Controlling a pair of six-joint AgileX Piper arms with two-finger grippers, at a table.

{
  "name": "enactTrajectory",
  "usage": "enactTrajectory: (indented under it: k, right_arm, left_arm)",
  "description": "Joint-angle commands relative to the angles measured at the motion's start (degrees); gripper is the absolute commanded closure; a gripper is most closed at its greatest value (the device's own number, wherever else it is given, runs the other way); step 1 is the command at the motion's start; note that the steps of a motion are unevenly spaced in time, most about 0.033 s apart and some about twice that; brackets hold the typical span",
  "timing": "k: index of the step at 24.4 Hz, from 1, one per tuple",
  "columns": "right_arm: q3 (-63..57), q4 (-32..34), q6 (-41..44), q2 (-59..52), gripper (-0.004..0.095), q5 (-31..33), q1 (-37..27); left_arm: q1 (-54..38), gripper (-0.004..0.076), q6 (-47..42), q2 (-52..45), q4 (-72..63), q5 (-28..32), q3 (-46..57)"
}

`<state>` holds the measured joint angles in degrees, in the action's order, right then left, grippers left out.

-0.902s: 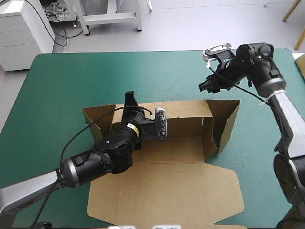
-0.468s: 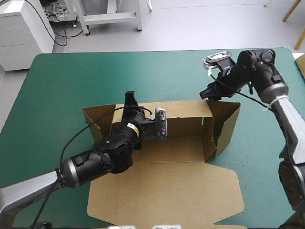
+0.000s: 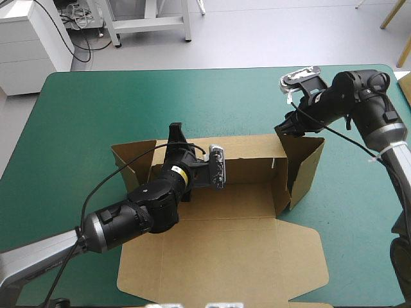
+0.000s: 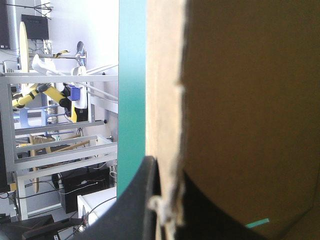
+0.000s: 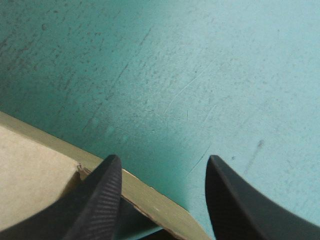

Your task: Fold the box

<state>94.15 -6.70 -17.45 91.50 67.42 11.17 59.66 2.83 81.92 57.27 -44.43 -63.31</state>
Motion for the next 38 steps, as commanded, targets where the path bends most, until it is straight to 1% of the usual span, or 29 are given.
enactTrajectory:
  k: [1,4,7,10,11,15,18,20,22,29,33,36,38]
  right_arm:
    - [-1.64,1.58,-1.06,-2.21,0.0439,-0.41,-0.38]
    - [-4.39,0.51,-1.09,-3.16,0.0439,-0.41,-0.38]
    - [-5.93,2.24,-1.09,-3.91,0.0439,-0.41,-0.38]
    - [-7.83,-0.22,-1.08,-5.90,0.0439,-0.41,-0.38]
    - [-9.11,-2.09,-1.49,-7.49,0.0439,-0.41,-0.38]
    - [-14.48,-3.66,-3.76,-12.58,0.0439,-0.67,-0.38]
    - [-20.14,-5.49,-4.16,-16.71,0.0439,-3.80,-0.38]
    - [-23.67,-10.15,-6.28,-19.66,0.0439,-6.63,-0.38]
    - [-27.11,-13.28,-8.63,-22.18,0.0439,-8.83,-0.38]
    - [-33.24,-15.20,-11.26,-25.85,0.0439,-10.07,-0.38]
    - [-35.29,-18.49,-13.71,-27.27,0.0439,-10.89,-0.38]
    - [-35.83,-19.28,-13.71,-27.73,0.0439,-13.95,-0.38]
    - [-35.83,-19.38,-12.81,-27.76,0.0439,-14.79,-0.17]
  left_arm:
    - [0.95,0.0731,-0.20,-0.83,-3.75,4.55,-0.65]
    - [0.95,0.0731,-0.20,-0.83,-3.75,4.59,-0.65]
    - [0.95,0.0731,-0.20,-0.83,-3.75,4.59,-0.65]
    - [0.95,0.0731,-0.20,-0.83,-3.75,4.59,-0.65]
    - [0.95,0.0731,-0.20,-0.83,-3.75,4.59,-0.65]
    - [0.95,0.0731,-0.20,-0.83,-3.75,4.84,-0.65]
    - [0.95,0.0731,-0.20,-0.83,-3.75,4.84,-0.65]
    - [0.95,0.0731,-0.20,-0.83,-3.75,4.84,-0.65]
    - [0.95,0.0731,-0.20,-0.83,-3.75,4.84,-0.65]
    - [0.95,0.0731,-0.20,-0.83,-3.75,4.84,-0.65]
    - [0.95,0.0731,-0.20,-0.83,-3.75,4.98,-0.65]
    - [0.95,0.0731,-0.20,-0.83,-3.87,4.98,-0.65]
    - [0.95,0.0731,-0.20,-0.83,-3.87,4.98,-0.65]
